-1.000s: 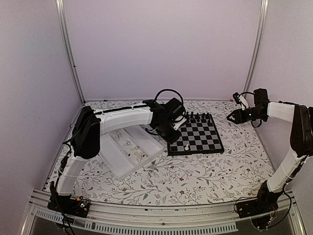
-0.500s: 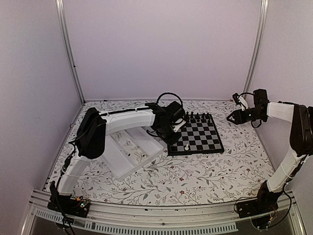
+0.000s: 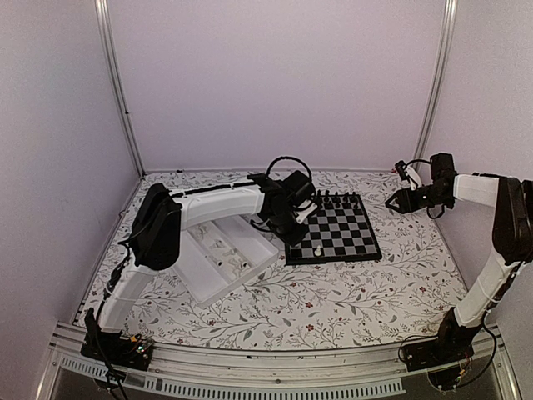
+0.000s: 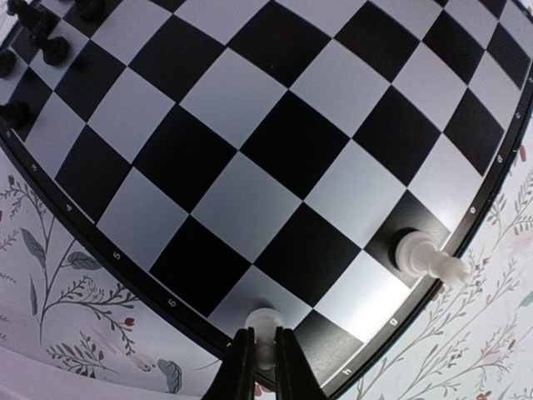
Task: Set up the chess pieces on the board
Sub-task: Place the chess piece on the chessboard.
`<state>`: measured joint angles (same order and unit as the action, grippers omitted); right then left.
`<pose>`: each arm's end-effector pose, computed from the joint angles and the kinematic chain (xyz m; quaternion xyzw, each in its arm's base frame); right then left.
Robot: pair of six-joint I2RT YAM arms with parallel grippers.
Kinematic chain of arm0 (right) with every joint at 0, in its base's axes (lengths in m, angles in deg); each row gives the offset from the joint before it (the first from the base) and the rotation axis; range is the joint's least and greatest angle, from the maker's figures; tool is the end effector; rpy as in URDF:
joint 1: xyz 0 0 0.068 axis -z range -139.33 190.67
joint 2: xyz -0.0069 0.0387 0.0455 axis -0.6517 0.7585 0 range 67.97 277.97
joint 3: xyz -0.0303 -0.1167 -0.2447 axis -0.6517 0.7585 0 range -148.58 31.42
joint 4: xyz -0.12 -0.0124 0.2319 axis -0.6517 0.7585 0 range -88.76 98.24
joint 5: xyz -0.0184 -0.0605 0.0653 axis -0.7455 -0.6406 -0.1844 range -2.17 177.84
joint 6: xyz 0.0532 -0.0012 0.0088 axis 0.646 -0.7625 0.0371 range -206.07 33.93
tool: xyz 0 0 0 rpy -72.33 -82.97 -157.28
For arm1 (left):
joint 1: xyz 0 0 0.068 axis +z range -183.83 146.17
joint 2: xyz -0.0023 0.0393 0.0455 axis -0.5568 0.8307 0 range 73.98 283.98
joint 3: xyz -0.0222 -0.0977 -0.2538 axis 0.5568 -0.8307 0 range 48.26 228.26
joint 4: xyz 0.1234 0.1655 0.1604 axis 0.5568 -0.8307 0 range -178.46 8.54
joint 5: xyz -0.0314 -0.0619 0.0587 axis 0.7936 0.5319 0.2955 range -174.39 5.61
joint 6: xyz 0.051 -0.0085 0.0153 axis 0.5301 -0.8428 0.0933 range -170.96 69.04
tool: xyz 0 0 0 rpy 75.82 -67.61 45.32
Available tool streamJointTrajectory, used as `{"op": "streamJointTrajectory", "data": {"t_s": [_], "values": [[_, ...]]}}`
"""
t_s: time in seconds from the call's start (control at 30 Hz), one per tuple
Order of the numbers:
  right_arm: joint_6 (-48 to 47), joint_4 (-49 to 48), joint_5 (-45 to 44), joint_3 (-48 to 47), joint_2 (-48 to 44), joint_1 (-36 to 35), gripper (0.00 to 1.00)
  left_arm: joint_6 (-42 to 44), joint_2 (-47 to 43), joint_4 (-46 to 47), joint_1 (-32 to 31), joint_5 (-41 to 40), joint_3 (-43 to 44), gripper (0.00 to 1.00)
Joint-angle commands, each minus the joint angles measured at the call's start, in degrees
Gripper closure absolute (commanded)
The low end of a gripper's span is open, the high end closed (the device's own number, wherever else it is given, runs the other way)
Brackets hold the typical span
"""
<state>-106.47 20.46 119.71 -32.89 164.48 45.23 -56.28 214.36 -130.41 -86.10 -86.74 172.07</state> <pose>0.3545 -0.0094 0.2144 -0.2149 0.8864 0.1844 0.3661 0.3198 -0.4109 0.1699 0.3852 0.8979 -0.0846 0.1954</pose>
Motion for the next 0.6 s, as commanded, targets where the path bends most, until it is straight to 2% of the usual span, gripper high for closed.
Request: {"op": "streamJointTrajectory", "data": {"t_s": [0.0,0.57], "values": [[-0.3,0.4,0.3,-0.7,0.8,0.0,0.44,0.5,1.7,-0.5,0.5,1.3,1.9,0.91],[-0.4,0.5,0.5,-0.7,0.7,0.1,0.44,-0.2,2.1,-1.2,0.8,0.1,2.6,0.88]]}}
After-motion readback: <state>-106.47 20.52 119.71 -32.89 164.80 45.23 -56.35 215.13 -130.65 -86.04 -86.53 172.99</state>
